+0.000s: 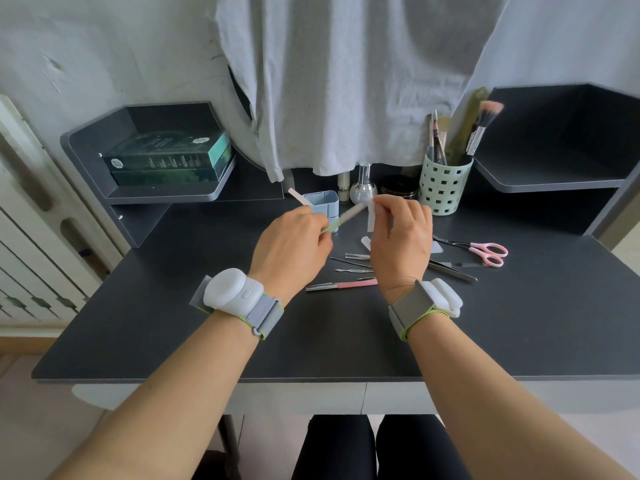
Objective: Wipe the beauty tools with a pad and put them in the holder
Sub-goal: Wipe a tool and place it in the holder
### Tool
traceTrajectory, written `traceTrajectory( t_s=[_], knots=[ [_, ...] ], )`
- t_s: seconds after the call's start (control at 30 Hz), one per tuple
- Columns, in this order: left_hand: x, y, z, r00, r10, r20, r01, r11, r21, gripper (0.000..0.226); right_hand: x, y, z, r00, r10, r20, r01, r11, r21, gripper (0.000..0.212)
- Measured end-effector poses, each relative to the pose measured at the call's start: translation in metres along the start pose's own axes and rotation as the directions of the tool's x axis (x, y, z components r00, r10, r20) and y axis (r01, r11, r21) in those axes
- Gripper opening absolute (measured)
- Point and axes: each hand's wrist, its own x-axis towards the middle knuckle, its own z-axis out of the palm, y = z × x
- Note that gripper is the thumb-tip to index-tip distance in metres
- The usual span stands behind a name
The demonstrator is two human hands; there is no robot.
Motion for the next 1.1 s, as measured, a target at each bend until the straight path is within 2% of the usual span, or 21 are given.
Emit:
traceTrajectory(
  t_s=[0.1, 0.27, 0.63, 0.9, 1.1],
  knots=[
    [0.002, -0.002, 0.002, 0.999, -0.039, 0.019, 0.04, 0.998, -0.048, 0.02, 0.004, -0.006, -0.002, 0.994, 0.11, -0.018, -0.11, 0.994, 0.012, 0.014],
    [0.004, -0.005, 0.005, 0.995, -0.09, 0.043, 0.094, 0.99, -0.109, 0.025, 0.011, -0.014, -0.006, 0.987, 0.157, -0.038, -0.15, 0.977, 0.151, 0.014],
    [0.008, -0.003, 0.006, 0.987, -0.136, 0.091, 0.154, 0.96, -0.235, 0.025, -0.001, -0.033, 0.0, 1.0, 0.002, 0.016, -0.006, 0.969, 0.246, 0.012],
    [0.006, 0.003, 0.003, 0.984, -0.149, 0.098, 0.17, 0.95, -0.262, 0.025, -0.009, -0.032, 0.006, 0.992, -0.069, 0.103, 0.039, 0.962, 0.269, 0.011],
    [0.006, 0.004, 0.002, 0.987, -0.14, 0.083, 0.157, 0.953, -0.258, 0.025, -0.007, -0.03, 0.004, 0.988, -0.108, 0.111, 0.079, 0.969, 0.235, 0.011]
  ],
)
